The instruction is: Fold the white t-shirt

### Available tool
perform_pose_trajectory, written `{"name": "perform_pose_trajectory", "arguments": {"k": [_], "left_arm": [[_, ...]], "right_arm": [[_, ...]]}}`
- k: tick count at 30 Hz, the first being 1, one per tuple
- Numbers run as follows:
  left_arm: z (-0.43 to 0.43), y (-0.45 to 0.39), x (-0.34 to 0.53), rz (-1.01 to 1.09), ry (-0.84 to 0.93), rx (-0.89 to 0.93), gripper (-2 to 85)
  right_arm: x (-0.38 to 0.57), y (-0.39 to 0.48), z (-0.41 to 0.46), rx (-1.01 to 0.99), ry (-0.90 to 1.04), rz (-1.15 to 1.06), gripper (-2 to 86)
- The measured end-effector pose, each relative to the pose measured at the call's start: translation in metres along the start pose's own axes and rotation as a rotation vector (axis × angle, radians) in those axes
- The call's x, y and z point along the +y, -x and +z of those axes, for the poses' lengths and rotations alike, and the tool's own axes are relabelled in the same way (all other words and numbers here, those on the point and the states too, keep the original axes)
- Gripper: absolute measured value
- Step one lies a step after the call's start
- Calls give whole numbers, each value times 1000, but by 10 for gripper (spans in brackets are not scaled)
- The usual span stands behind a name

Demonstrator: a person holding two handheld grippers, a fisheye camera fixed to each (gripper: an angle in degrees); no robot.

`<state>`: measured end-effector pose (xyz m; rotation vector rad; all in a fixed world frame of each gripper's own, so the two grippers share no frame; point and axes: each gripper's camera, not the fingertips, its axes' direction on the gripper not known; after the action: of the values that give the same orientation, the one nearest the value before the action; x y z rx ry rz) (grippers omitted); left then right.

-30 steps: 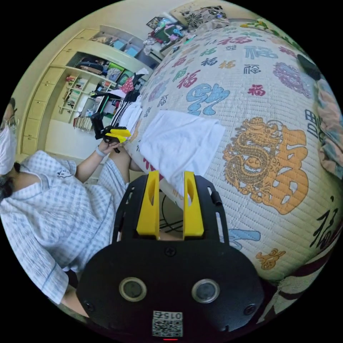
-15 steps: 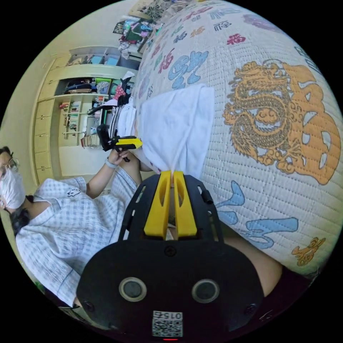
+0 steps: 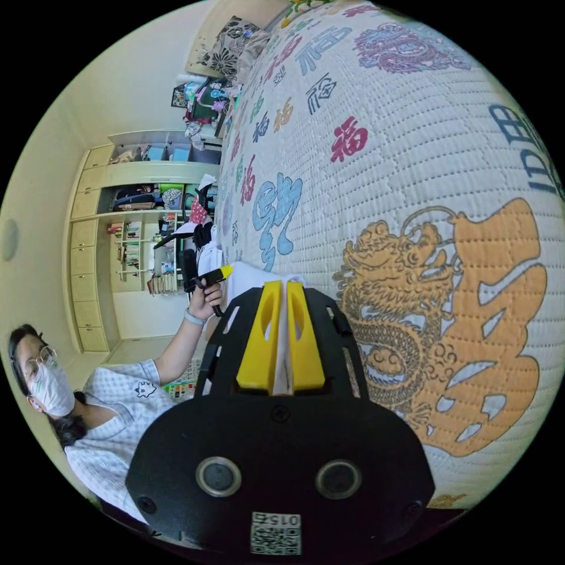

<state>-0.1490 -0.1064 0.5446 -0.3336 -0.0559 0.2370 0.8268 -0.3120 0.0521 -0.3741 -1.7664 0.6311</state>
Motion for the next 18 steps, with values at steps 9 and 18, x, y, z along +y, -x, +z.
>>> {"name": "perform_pose_trajectory", "arguments": {"k": [9, 18], "left_arm": [[-42, 4, 24, -50, -101, 65, 25], [-75, -73, 78, 167, 53, 23, 50]], "right_arm": [[8, -43, -18, -11, -102, -10, 13], [30, -14, 55, 140, 215, -308, -5]]}}
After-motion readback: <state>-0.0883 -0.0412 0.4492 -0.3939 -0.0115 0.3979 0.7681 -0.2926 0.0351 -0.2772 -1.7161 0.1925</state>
